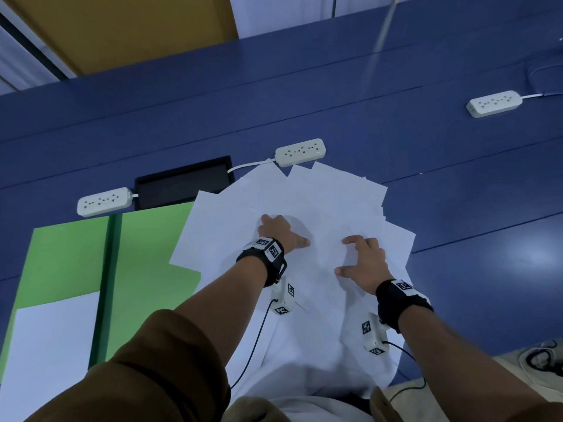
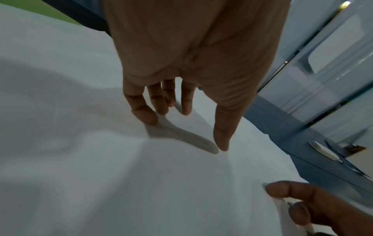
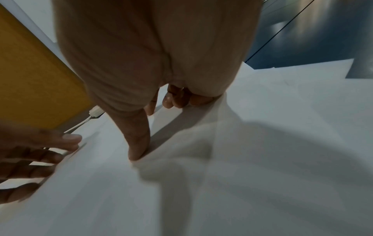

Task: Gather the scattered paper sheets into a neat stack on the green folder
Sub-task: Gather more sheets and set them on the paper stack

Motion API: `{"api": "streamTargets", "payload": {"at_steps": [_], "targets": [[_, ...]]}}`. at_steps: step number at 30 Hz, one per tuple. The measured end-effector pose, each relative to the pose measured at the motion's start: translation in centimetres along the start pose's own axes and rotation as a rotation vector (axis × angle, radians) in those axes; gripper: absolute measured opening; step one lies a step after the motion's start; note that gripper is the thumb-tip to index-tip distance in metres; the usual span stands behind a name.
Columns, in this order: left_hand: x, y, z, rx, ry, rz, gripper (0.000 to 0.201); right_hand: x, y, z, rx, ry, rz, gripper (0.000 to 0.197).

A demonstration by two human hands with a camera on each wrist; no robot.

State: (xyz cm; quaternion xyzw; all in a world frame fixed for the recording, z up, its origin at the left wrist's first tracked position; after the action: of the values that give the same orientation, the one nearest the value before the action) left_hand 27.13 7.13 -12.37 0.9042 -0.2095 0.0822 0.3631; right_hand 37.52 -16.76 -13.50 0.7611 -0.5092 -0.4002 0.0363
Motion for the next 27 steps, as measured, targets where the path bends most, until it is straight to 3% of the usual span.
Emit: {"api": "streamTargets", "payload": {"at_steps": [6, 9, 11, 14, 16, 19, 24, 27], "targets": [[-0.2, -0.6, -1.8, 0.047, 0.145, 0.104, 0.07, -2.6, -1.5, -1.5, -0.006, 0.038, 0.036, 0.051], [-3.4, -1.0, -5.7, 0.249, 0.189, 0.032, 0.052, -6.8, -3.3, -2.0, 0.065, -0.003, -0.056, 0.052], [-6.9, -0.8, -7.9, 0.357, 0.12, -0.116, 0.063, -9.2, -4.4, -1.4, 0.056, 0.035, -0.088, 0.068], [-10.3, -0.9, -8.0, 0.293, 0.019, -0.247, 0.09, -10.9, -5.5, 0.4, -0.021, 0.287, -0.072, 0.097], [-11.0, -1.2, -7.6, 0.252, -0.009, -0.224, 0.094, -11.2, -5.9, 1.3, -0.039, 0.454, -0.054, 0.1], [-11.1, -1.2, -7.8, 0.296, -0.027, -0.152, 0.083, -10.9, -6.4, 1.8, -0.048, 0.501, -0.021, 0.093], [-11.0, -0.3, -7.4, 0.347, -0.094, 0.029, 0.062, -10.9, -5.8, 1.9, -0.053, 0.401, -0.061, 0.055], [-10.5, 0.7, -8.1, 0.413, -0.101, 0.126, 0.049, -10.3, -5.5, 1.8, -0.062, 0.296, -0.042, 0.058]]}}
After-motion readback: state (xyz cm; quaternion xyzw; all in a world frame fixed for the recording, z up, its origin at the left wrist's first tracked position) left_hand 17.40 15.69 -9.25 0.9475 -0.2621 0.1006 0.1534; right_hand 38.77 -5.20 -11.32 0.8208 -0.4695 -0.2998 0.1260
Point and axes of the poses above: each hand's wrist, its own y-axis away from the middle knuckle, its own z-axis out of the palm, x = y × z, the point moved 10 cm from there along -y, towards the middle knuckle, and after that the axes turned 4 degrees about x, right-handed, at the moved point
